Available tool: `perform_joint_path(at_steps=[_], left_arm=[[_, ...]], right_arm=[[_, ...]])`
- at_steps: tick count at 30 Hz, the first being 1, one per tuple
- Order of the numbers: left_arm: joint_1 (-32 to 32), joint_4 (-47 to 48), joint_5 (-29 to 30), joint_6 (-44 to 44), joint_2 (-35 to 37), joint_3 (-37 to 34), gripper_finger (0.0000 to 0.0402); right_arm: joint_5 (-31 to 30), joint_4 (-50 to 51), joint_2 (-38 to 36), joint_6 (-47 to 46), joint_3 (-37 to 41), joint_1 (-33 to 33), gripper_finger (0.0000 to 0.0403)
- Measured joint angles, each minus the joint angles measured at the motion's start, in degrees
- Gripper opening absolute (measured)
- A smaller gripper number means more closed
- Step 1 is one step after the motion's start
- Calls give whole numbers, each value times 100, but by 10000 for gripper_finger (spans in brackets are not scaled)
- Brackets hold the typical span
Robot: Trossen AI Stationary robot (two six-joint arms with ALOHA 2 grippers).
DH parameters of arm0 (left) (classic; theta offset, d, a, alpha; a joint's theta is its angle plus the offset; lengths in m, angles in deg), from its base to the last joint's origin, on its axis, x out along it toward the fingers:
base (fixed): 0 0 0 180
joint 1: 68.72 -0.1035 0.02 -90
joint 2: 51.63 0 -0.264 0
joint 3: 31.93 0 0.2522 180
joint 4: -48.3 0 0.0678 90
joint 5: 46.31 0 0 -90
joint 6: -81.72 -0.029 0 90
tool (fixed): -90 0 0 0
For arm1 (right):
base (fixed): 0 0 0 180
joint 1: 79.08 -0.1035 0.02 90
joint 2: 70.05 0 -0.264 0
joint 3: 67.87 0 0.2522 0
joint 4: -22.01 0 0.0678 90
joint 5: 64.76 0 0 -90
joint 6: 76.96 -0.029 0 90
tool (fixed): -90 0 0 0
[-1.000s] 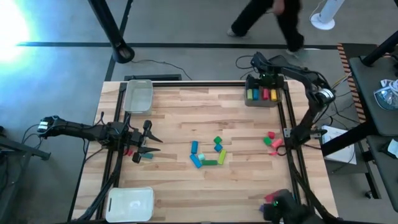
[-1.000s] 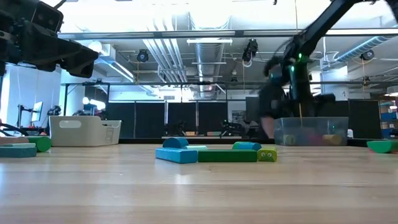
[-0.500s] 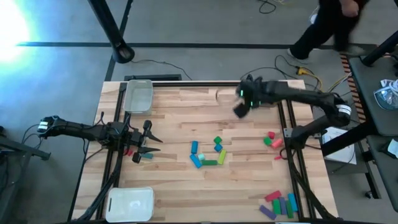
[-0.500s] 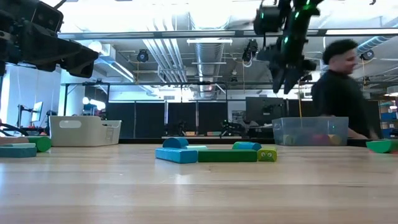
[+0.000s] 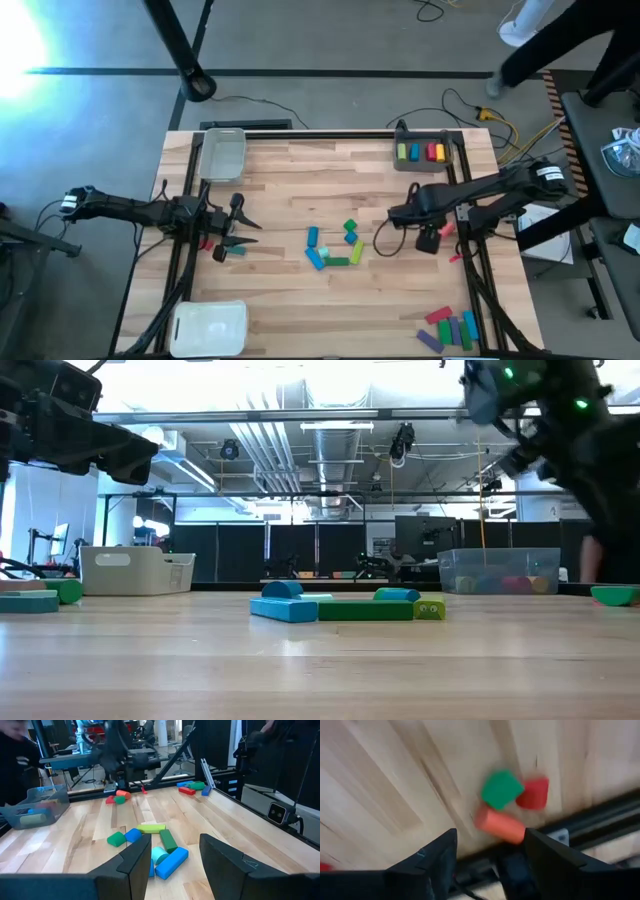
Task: Sort blocks
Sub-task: Put the orange cylindrical block into the black bin
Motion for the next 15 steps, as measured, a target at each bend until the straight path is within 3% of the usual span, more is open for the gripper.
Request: perform_joint_path(at_steps=[9, 15], left_arm=[[2, 0, 0, 0, 0, 1, 154], [0, 0, 0, 1, 0, 0, 154]], right_arm=[[-8, 133, 229, 1963, 741, -42, 264], [-24, 52, 227, 1991, 858, -41, 257]])
